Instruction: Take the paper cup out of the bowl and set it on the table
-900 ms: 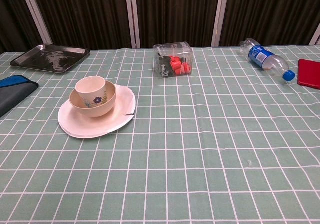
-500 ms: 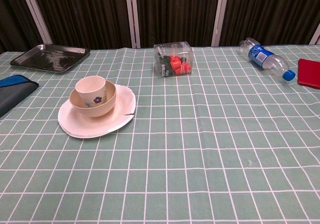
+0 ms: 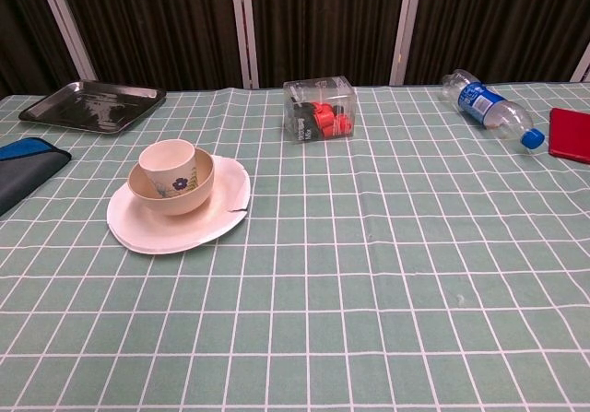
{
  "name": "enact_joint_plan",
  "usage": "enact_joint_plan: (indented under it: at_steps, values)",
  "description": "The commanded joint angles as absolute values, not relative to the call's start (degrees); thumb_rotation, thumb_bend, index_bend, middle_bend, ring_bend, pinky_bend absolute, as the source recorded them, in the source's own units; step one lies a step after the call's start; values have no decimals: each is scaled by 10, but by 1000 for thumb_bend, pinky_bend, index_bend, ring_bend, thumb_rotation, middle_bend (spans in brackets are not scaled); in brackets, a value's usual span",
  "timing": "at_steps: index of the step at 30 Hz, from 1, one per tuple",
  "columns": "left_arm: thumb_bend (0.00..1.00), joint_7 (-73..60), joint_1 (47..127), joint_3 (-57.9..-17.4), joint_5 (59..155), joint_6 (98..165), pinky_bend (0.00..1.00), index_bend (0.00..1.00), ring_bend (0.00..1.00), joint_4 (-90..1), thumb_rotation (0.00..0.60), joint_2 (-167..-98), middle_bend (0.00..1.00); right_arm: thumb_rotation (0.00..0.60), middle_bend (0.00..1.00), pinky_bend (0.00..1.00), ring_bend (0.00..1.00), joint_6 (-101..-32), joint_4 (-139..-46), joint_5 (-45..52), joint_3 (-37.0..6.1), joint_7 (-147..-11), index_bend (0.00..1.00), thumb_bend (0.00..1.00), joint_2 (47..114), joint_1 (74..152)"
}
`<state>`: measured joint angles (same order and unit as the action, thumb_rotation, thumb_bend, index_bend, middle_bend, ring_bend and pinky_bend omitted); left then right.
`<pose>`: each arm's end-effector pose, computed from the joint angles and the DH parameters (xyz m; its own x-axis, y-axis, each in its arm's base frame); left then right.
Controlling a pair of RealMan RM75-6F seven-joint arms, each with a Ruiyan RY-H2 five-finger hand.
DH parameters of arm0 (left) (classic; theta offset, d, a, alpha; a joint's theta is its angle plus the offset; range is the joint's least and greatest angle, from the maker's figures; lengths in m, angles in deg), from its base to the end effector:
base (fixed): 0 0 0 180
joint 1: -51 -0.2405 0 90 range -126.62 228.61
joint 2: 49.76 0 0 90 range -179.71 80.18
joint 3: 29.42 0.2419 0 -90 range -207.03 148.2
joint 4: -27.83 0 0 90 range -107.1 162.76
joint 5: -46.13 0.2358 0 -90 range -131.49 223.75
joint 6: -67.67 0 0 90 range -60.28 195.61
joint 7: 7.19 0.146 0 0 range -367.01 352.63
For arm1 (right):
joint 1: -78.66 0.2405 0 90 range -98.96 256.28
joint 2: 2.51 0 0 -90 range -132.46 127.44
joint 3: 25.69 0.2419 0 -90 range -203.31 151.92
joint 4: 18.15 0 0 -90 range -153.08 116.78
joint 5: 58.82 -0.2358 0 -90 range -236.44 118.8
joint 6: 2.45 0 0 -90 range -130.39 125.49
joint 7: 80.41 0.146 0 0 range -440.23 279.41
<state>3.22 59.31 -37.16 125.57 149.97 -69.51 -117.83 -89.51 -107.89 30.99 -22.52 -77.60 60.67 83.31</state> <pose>-0.2778 0.2179 0.1103 0.3988 -0.0296 0.9166 0.9169 0.0300 -0.3980 -0.3093 -0.1847 0.1408 0.4092 0.0375 0.9117 -0.9090 -0.0706 0.4109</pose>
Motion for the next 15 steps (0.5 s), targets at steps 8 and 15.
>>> enact_joint_plan:
  at_steps: [8,15]
  values:
    - [180,116,736,-433,1189,1360,0,317,0,-609,600,-1290,0,600,0,0,0,-897,-1083,308,-224,-755,36,37,599,832]
    - [222,167,795,-452,1138,1315,0,378,0,-572,600,-1345,0,600,0,0,0,-894,-1081,300,-219,-732,37,36,591,833]
